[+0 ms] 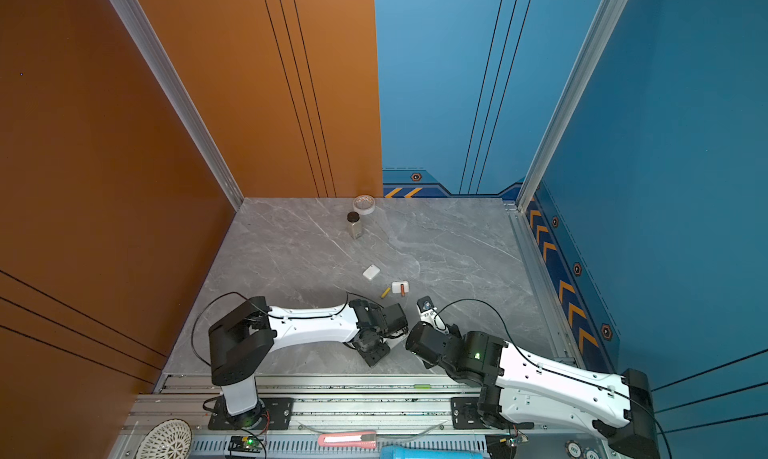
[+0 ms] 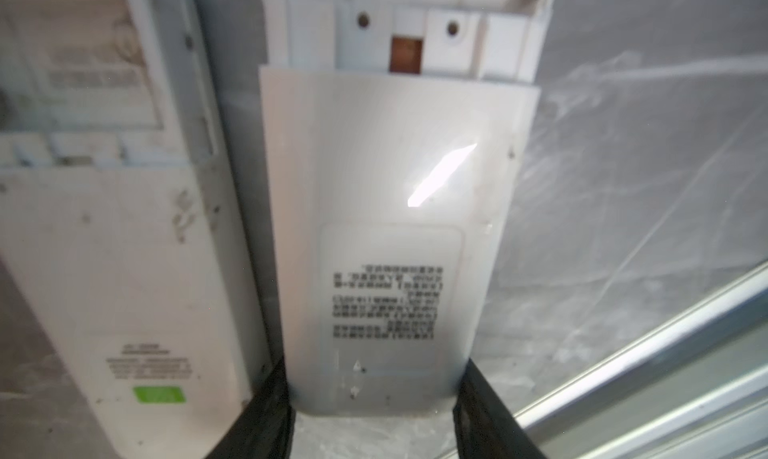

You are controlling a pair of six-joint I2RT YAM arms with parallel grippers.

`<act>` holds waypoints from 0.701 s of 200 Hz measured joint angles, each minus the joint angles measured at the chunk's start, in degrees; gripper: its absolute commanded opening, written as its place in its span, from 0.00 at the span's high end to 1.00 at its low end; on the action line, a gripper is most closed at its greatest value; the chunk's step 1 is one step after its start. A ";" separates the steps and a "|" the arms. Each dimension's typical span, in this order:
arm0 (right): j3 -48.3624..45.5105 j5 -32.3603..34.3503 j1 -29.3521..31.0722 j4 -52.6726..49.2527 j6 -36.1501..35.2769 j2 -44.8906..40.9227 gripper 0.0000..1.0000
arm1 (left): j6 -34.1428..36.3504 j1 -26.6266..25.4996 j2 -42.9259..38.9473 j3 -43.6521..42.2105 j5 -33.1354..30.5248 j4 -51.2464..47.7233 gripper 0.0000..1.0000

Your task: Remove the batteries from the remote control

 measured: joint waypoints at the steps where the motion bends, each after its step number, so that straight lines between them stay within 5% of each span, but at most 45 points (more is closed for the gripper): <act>1: 0.04 -0.02 0.07 -0.07 -0.02 0.07 1.00 | 0.13 0.02 -0.04 -0.09 0.00 0.07 0.83; 65: 2.43 -2.27 1.92 -0.52 -2.73 3.87 1.00 | 10.47 2.12 -6.25 -8.02 1.25 2.75 0.85; 140: 2.43 -9.07 2.29 5.73 -4.20 5.20 1.00 | 13.94 2.56 -7.04 -8.98 1.62 2.97 0.87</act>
